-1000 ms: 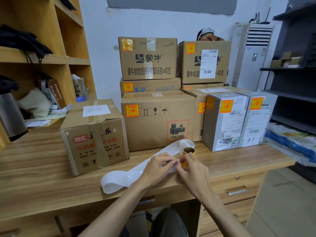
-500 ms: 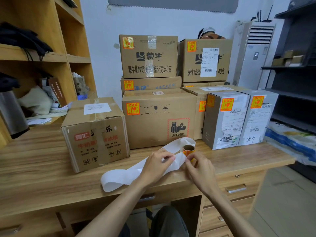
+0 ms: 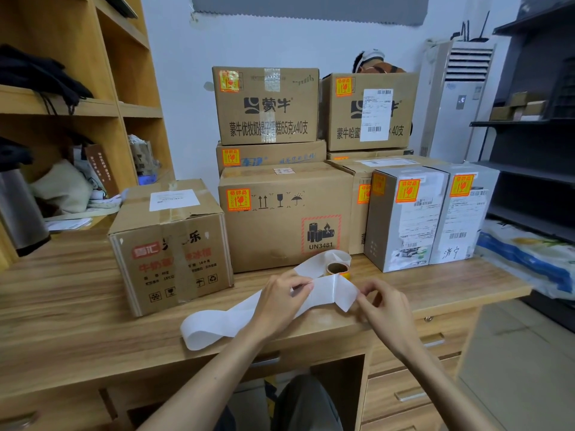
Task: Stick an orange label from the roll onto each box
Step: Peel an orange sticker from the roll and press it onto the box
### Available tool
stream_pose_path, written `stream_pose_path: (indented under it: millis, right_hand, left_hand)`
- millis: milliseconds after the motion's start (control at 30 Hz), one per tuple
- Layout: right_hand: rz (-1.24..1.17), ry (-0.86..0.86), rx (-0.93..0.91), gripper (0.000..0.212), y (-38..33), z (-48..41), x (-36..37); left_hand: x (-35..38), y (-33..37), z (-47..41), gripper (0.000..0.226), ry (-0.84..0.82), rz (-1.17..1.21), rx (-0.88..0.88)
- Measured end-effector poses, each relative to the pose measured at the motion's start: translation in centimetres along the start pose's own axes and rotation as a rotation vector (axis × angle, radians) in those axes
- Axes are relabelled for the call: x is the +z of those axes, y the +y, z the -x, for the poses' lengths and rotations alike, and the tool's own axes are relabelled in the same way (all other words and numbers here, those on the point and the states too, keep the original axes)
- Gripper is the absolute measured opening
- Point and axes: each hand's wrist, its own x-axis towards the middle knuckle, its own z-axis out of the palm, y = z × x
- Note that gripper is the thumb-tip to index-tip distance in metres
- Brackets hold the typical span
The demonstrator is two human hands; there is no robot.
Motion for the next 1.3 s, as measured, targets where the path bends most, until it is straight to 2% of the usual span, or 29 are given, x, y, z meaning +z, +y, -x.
stream_pose_path:
  millis: [233,500,667,833,933,1067,1167,1300]
  right_hand:
    - [-0.033,0.007,0.035,0.018,0.3,0.0,-1.4]
    - [-0.055,0.091,0.031,0.02,-0.2,-0.4,-3.0]
    - [0.006,0.128,-0.091,0.019,-2.1,-0.8,-2.4]
    - [0.039,0.173,-0.21,0.018,-4.7,-1.5,-1.2]
    - [0.067,0.186,-0.291,0.017,-6.0,-1.8,-0.6]
    - [0.273,0.246,-0.458,0.012,-7.3,-2.0,0.2]
    - [0.447,0.301,-0.635,0.013,-7.9,-2.1,1.1]
    - [0.526,0.358,-0.717,0.013,-8.8,-2.0,1.8]
  left_hand:
    - [-0.3,0.4,0.0,0.026,0.013,0.043,-0.035]
    - [-0.6,1.0,-0.2,0.004,0.061,-0.061,0.111]
    - [-1.9,3.2,-1.6,0.019,0.053,-0.042,0.14]
    - [-3.4,5.9,-2.3,0.018,0.073,0.17,0.025]
    - [-4.4,7.1,-2.3,0.023,0.102,0.219,-0.048]
    - [-5.5,8.4,-2.3,0.027,0.099,0.287,-0.155]
    - [-6.1,9.1,-2.4,0.022,0.145,0.37,-0.207]
    - [-6.9,9.6,-2.5,0.015,0.171,0.398,-0.244]
